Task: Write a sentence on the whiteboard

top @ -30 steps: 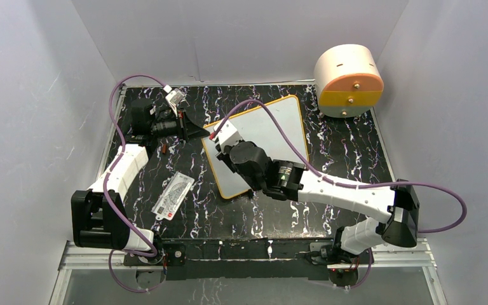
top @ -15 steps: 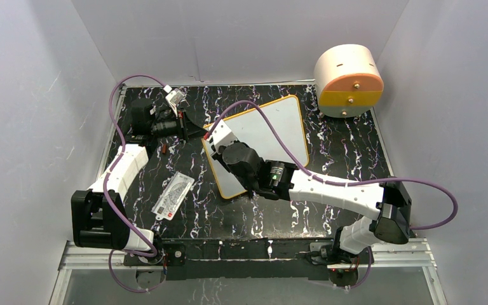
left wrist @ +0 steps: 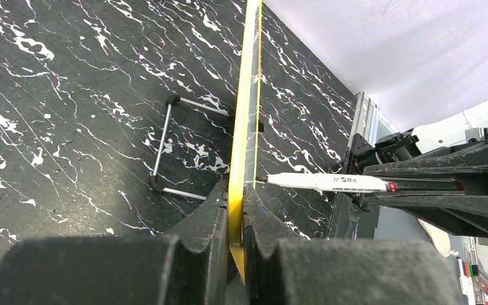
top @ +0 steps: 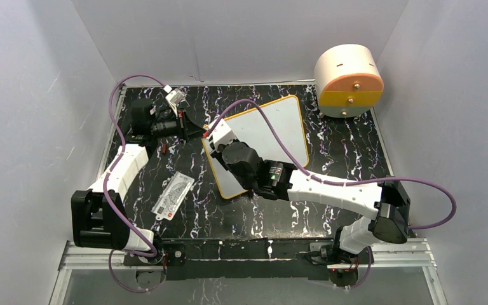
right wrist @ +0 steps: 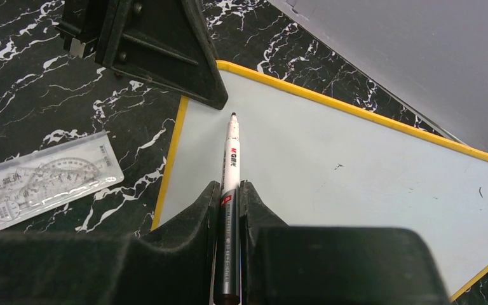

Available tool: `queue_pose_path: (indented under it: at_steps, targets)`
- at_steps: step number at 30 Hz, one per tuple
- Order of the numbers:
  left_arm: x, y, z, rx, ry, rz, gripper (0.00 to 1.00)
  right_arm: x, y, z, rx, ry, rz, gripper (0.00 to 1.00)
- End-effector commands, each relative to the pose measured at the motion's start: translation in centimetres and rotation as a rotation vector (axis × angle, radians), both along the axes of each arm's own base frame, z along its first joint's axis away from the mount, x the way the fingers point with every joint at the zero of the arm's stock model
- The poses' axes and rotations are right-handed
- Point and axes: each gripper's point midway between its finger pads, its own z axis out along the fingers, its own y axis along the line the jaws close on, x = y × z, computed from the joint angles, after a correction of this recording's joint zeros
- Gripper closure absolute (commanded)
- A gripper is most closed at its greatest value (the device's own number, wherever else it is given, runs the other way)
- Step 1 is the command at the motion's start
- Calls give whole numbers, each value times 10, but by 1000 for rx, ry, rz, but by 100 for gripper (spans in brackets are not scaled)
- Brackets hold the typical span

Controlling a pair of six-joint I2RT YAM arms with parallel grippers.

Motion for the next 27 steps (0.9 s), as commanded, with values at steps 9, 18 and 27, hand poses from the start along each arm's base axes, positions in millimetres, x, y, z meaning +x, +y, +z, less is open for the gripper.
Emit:
queue_pose_path:
  at_steps: [9, 18, 27]
  targets:
    - [-3, -2, -3, 34, -32, 8, 100, 8, 12, 30, 90, -43, -27, 100]
    - [-4, -2, -2, 33, -34, 4, 100, 10, 12, 21, 60, -28, -44, 100]
    - [-4, -3, -2, 33, -37, 3, 100, 8, 7, 8, 13, 14, -61, 100]
